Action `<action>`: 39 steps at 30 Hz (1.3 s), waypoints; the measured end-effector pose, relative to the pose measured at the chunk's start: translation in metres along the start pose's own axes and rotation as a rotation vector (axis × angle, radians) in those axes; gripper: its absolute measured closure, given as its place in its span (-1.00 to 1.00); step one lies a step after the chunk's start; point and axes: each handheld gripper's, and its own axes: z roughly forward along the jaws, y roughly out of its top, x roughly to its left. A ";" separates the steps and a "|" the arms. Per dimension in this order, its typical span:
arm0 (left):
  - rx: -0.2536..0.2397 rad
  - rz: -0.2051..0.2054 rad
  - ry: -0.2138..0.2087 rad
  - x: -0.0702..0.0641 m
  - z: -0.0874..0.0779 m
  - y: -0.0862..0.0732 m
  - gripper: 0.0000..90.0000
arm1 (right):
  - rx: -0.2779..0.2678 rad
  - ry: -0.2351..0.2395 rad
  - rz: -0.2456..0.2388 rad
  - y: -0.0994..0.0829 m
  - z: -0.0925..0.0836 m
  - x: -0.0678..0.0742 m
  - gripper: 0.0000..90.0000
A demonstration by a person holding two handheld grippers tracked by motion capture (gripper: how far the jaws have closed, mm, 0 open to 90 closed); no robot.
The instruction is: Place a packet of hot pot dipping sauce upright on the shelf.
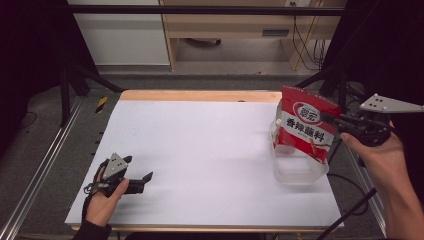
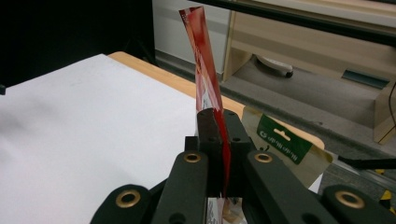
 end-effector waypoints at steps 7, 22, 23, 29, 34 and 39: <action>0.003 0.000 0.000 0.000 0.001 0.000 -0.87 | 0.022 0.030 0.022 -0.019 0.010 -0.004 0.99; 0.007 0.005 -0.002 -0.001 0.002 -0.001 -0.87 | 0.000 0.035 0.074 -0.065 0.026 -0.012 0.99; 0.008 0.005 -0.003 -0.001 0.002 -0.001 -0.87 | -0.001 0.036 0.078 -0.069 0.026 -0.013 0.99; 0.008 0.007 -0.001 0.000 0.002 -0.001 -0.87 | -0.026 0.031 0.115 -0.089 0.022 -0.018 0.99; 0.011 0.009 -0.006 -0.001 0.002 -0.001 -0.87 | -0.014 0.006 0.124 -0.101 0.012 -0.023 0.98; 0.015 0.014 -0.007 -0.002 0.003 -0.001 -0.87 | 0.026 -0.032 0.112 -0.110 0.004 -0.024 0.94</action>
